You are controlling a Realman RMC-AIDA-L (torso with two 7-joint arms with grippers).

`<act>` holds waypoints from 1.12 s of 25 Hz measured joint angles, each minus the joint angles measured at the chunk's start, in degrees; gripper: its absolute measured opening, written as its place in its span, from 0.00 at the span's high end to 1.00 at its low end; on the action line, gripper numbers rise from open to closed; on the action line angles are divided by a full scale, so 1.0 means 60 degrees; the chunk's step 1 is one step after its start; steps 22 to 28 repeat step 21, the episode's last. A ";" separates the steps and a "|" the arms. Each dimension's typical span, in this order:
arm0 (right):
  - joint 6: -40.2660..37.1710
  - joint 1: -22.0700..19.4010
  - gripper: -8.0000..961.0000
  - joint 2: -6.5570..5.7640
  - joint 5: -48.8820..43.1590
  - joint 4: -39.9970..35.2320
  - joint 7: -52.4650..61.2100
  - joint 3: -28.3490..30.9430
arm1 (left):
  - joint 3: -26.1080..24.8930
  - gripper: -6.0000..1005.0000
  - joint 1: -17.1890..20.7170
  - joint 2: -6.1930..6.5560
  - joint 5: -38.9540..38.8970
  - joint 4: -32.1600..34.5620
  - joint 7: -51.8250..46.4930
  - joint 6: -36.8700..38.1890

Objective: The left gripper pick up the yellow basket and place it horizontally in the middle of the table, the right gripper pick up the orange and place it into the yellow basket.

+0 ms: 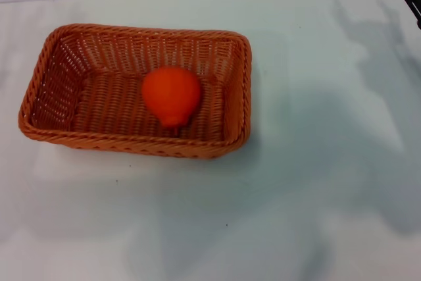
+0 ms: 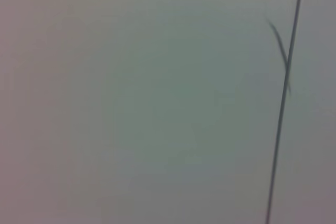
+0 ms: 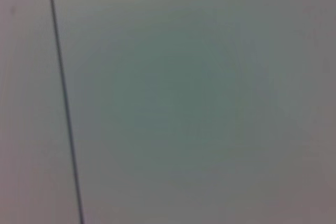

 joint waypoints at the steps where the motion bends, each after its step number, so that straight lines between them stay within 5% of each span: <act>1: 0.0000 0.0000 0.01 0.0000 0.0000 0.0000 0.0000 0.0000 | -0.0020 0.36 0.0072 -0.0017 -0.0496 -0.0376 0.1078 0.0023; 13: 0.0035 -0.0230 0.01 -0.0001 -0.0080 0.0316 0.0005 0.0098 | -0.0114 0.36 0.0355 -0.0041 -0.1699 -0.1534 0.2907 0.0317; 28: 0.0037 -0.0182 0.01 0.0025 -0.0100 0.0400 0.0011 -0.0096 | -0.0160 0.36 0.0428 -0.0057 -0.2018 -0.1707 0.2964 0.0407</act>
